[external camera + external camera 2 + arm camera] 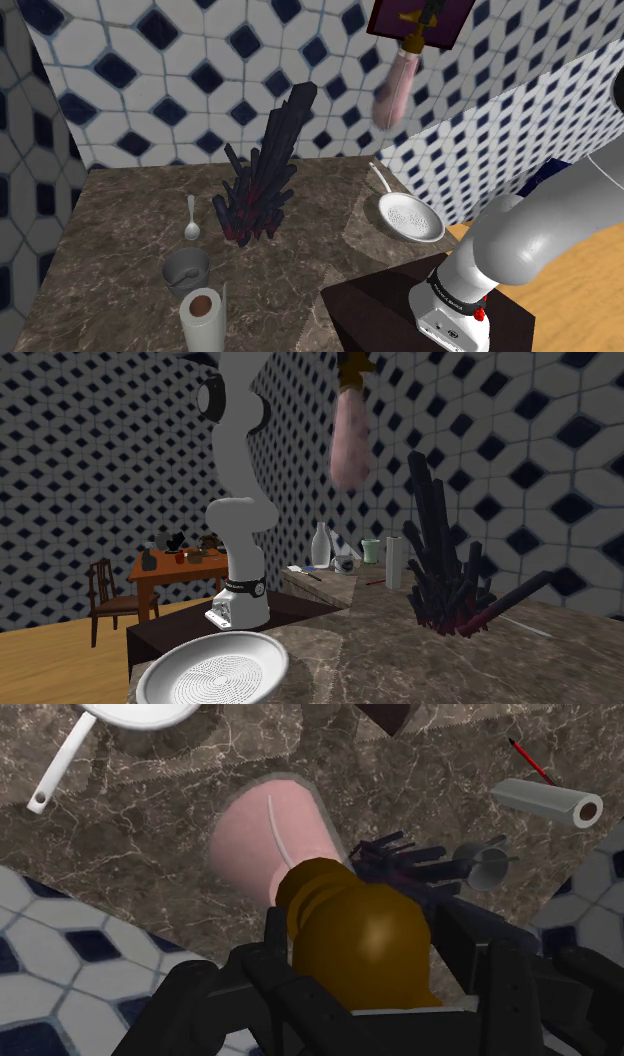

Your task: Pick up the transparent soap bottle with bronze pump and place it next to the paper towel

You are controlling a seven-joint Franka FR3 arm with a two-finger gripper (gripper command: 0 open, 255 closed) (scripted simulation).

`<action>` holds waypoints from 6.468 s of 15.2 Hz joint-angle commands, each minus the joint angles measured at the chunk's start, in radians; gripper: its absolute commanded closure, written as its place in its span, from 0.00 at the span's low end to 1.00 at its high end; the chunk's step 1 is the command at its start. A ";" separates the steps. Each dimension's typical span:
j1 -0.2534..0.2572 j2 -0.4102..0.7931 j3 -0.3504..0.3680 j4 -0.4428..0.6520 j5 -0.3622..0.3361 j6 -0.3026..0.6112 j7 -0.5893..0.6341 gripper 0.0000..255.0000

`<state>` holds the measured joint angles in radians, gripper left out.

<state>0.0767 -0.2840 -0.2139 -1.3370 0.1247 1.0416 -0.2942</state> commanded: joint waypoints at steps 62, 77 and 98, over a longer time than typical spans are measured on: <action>0.186 -0.296 0.579 -0.782 0.213 0.621 0.634 1.00; 0.201 -0.321 0.611 -0.998 0.247 0.811 0.600 1.00; 0.215 -0.289 0.657 -1.180 0.291 1.022 0.567 1.00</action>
<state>0.2914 -0.5732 0.4431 -2.5168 0.4152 2.0632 0.2724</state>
